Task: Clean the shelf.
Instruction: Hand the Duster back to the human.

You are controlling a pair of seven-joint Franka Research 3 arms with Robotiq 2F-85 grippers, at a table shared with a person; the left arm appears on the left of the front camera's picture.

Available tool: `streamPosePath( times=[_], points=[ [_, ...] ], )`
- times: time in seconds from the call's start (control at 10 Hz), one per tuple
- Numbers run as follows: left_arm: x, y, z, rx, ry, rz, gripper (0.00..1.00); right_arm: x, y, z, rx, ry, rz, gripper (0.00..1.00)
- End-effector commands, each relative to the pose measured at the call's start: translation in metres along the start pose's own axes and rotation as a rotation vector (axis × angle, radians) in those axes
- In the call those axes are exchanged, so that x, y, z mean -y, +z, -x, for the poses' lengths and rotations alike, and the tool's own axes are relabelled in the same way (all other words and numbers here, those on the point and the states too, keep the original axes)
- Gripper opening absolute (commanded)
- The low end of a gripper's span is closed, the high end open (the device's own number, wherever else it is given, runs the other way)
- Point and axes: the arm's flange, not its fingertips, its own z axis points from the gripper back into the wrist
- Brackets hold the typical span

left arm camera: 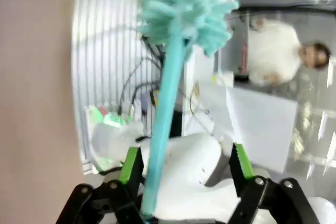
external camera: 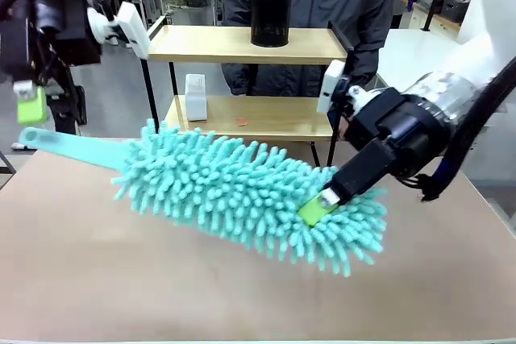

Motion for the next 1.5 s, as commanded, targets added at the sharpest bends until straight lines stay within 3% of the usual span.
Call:
streamPosePath(
  times=[0.0, 0.2, 0.4, 0.5, 0.6, 0.7, 1.0, 1.1, 1.4],
  points=[
    [0.016, 0.022, 0.076, 0.407, 0.026, -0.047, 1.0, -0.019, 0.052, 0.039, 0.053, 0.025, -0.028, 0.0],
    [0.027, 0.032, 0.148, 0.868, -0.003, -0.126, 1.0, -0.043, 0.119, 0.066, 0.191, 0.072, -0.032, 0.0],
    [0.018, 0.033, 0.185, 1.287, -0.014, -0.167, 1.0, -0.065, 0.162, 0.083, 0.321, 0.144, -0.006, 0.0],
    [0.003, 0.036, 0.19, 1.352, 0.076, -0.148, 1.0, -0.071, 0.181, 0.09, 0.434, 0.208, -0.003, 0.0],
    [-0.012, 0.04, 0.19, 1.366, 0.172, -0.064, 1.0, -0.071, 0.196, 0.096, 0.503, 0.205, 0.012, 0.0],
    [0.019, 0.053, 0.22, 1.002, 0.1, -0.04, 1.0, -0.067, 0.211, 0.104, 0.568, 0.183, 0.02, 0.0],
    [0.019, 0.053, 0.22, 1.002, 0.1, -0.04, 1.0, -0.037, 0.269, 0.155, 1.029, 0.077, -0.01, 0.04],
    [0.019, 0.053, 0.22, 1.002, 0.1, -0.04, 1.0, -0.021, 0.279, 0.172, 1.126, 0.033, -0.007, 0.04],
    [0.019, 0.053, 0.22, 1.002, 0.1, -0.04, 1.0, 0.044, 0.28, 0.205, 1.118, -0.236, -0.012, 0.04]
  ],
)
